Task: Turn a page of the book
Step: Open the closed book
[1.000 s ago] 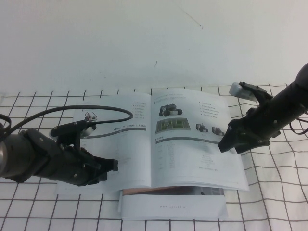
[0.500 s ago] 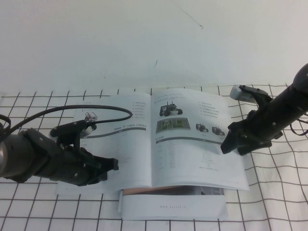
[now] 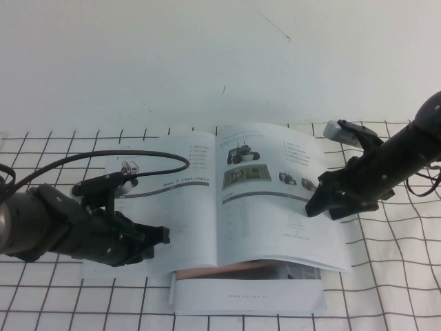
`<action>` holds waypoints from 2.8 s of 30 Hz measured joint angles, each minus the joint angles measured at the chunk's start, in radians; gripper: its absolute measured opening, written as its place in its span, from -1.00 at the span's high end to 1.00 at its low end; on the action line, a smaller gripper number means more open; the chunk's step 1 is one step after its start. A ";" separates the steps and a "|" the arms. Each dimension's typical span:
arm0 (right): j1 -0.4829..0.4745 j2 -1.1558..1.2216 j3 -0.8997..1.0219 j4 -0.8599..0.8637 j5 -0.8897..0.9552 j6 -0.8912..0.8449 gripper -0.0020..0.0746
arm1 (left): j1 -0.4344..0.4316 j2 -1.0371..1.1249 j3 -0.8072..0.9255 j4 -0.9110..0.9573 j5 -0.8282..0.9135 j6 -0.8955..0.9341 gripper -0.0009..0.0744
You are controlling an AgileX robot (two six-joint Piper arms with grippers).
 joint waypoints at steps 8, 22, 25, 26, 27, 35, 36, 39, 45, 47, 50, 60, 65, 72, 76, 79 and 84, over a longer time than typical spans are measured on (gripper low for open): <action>0.004 0.002 0.000 0.288 0.048 -0.162 -0.28 | 0.000 0.002 0.000 -0.025 0.000 0.022 0.98; -0.019 0.002 -0.080 0.013 0.137 -0.063 -0.04 | 0.000 0.002 0.000 -0.049 0.000 0.047 0.98; -0.021 0.002 -0.088 -0.128 0.143 0.004 -0.03 | 0.000 0.002 0.000 -0.050 0.000 0.047 0.98; -0.021 0.002 -0.088 -0.148 0.143 0.016 -0.03 | 0.000 0.002 0.000 -0.050 0.000 0.047 0.98; -0.021 0.002 -0.088 -0.159 0.143 0.020 -0.03 | 0.000 0.002 0.000 -0.050 0.000 0.047 0.98; -0.021 0.051 -0.096 -0.123 0.150 0.026 -0.13 | 0.000 0.002 0.000 -0.050 0.000 0.047 0.98; -0.023 0.053 -0.098 -0.114 0.151 0.021 -0.13 | 0.000 0.002 0.000 -0.050 0.000 0.047 0.98; -0.023 0.057 -0.098 -0.094 0.154 0.007 -0.14 | 0.000 0.002 0.000 -0.051 0.000 0.047 0.98; -0.021 0.068 -0.098 -0.010 0.154 -0.035 -0.15 | 0.000 0.002 0.000 -0.051 0.000 0.047 0.98; -0.021 0.072 -0.098 0.039 0.158 -0.054 -0.15 | 0.000 0.002 0.000 -0.051 0.000 0.047 0.98; -0.021 0.072 -0.098 0.117 0.180 -0.096 -0.15 | 0.000 0.002 0.000 -0.051 0.000 0.047 0.98; -0.017 0.072 -0.098 0.245 0.213 -0.152 -0.15 | 0.000 0.002 0.000 -0.051 0.000 0.047 0.98; -0.016 0.072 -0.096 0.357 0.244 -0.200 -0.16 | 0.000 0.002 0.000 -0.051 0.000 0.047 0.98; -0.014 0.072 -0.096 0.505 0.278 -0.258 -0.19 | 0.000 0.002 0.000 -0.054 0.000 0.049 0.98; -0.014 0.072 -0.096 0.557 0.278 -0.279 -0.20 | 0.000 0.002 0.000 -0.056 0.000 0.059 0.98; -0.014 0.072 -0.096 0.617 0.278 -0.296 -0.20 | 0.000 -0.003 0.000 -0.056 0.000 0.088 0.98; -0.002 0.072 -0.096 0.673 0.278 -0.318 -0.20 | 0.000 -0.090 0.000 -0.056 0.058 0.105 0.98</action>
